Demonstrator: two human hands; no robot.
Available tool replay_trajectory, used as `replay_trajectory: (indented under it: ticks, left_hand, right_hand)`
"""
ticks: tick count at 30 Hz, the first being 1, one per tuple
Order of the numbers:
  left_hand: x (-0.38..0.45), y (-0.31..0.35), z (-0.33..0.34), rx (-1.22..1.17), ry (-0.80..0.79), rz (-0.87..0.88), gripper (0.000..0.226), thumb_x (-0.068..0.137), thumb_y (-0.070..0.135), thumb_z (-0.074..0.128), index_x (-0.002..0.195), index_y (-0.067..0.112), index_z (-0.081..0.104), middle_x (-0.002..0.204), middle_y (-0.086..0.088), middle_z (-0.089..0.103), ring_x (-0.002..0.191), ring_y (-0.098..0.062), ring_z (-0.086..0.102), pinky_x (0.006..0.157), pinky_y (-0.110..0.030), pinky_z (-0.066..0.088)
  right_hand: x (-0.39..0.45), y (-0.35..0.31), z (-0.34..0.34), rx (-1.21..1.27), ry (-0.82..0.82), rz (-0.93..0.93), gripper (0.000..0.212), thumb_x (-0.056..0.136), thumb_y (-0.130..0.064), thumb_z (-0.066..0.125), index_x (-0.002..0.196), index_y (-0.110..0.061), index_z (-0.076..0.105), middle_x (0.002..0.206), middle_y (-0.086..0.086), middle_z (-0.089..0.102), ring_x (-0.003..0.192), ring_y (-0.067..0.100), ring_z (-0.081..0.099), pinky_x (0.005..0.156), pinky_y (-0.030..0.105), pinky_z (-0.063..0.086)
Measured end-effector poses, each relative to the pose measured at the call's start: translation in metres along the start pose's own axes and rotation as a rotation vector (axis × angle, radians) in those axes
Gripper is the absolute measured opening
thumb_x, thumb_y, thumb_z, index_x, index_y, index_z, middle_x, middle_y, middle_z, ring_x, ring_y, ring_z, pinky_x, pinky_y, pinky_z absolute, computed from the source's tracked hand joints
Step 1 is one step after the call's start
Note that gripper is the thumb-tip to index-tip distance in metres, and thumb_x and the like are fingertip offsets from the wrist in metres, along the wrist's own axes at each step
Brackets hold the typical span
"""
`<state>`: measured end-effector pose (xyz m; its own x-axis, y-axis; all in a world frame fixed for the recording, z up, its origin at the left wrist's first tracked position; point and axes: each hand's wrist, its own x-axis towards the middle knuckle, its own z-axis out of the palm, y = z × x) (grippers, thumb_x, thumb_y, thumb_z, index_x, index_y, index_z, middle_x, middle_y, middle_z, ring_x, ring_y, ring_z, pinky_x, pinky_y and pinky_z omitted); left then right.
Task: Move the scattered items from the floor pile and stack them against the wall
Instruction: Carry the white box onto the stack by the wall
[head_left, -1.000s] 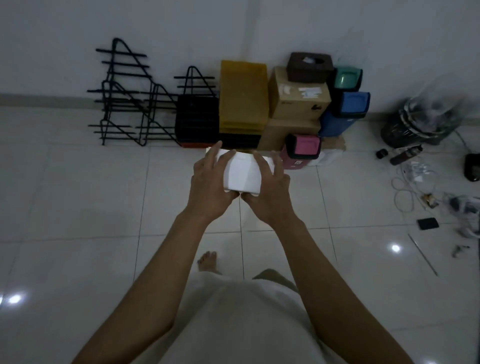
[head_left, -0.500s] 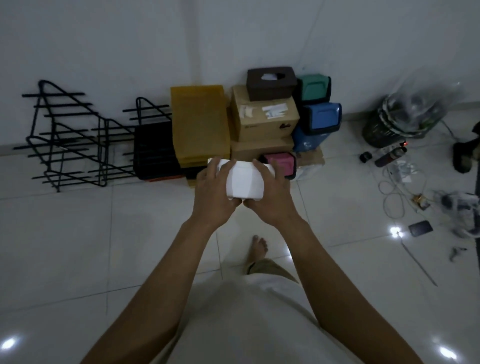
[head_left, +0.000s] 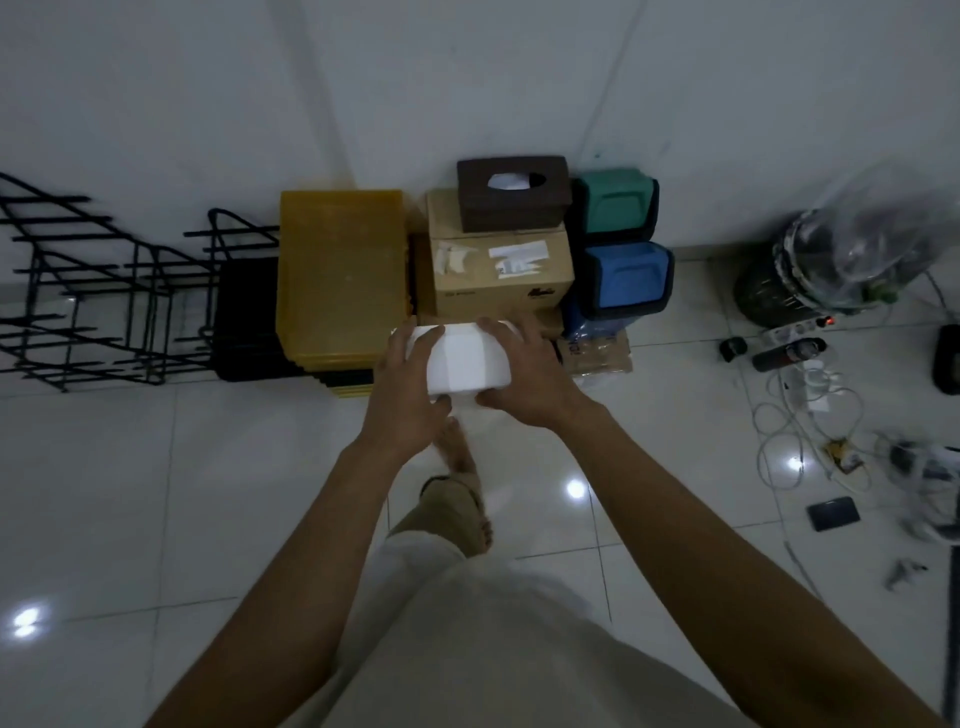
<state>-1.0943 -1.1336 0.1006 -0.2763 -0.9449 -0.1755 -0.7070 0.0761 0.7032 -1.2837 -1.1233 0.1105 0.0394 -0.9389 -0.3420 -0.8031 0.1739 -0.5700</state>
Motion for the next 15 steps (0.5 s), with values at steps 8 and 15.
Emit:
replay_trajectory:
  ticks: [8,15]
  left_hand:
    - [0.157,0.007,0.047,0.062,-0.189,0.05,0.084,0.072,0.006,0.074,0.144,0.02,0.034,0.155,-0.009,0.017,0.135,-0.037,0.03,0.107,-0.053,0.035]
    - [0.276,-0.008,0.105,0.186,-0.348,-0.032,0.084,0.075,0.005,0.071,0.146,0.026,0.032,0.155,-0.006,0.019,0.129,-0.038,0.038,0.102,-0.053,0.04]
  right_hand:
    - [0.12,0.08,-0.039,-0.06,-0.057,0.053,0.097,0.075,-0.031,0.079,0.153,-0.027,0.022,0.159,0.012,0.012,0.137,0.04,0.031,0.106,0.055,0.038]
    - [0.22,0.15,-0.045,-0.055,-0.13,0.13,0.096,0.077,-0.023,0.077,0.154,-0.029,0.021,0.162,0.01,0.008,0.135,0.041,0.034,0.107,0.049,0.035]
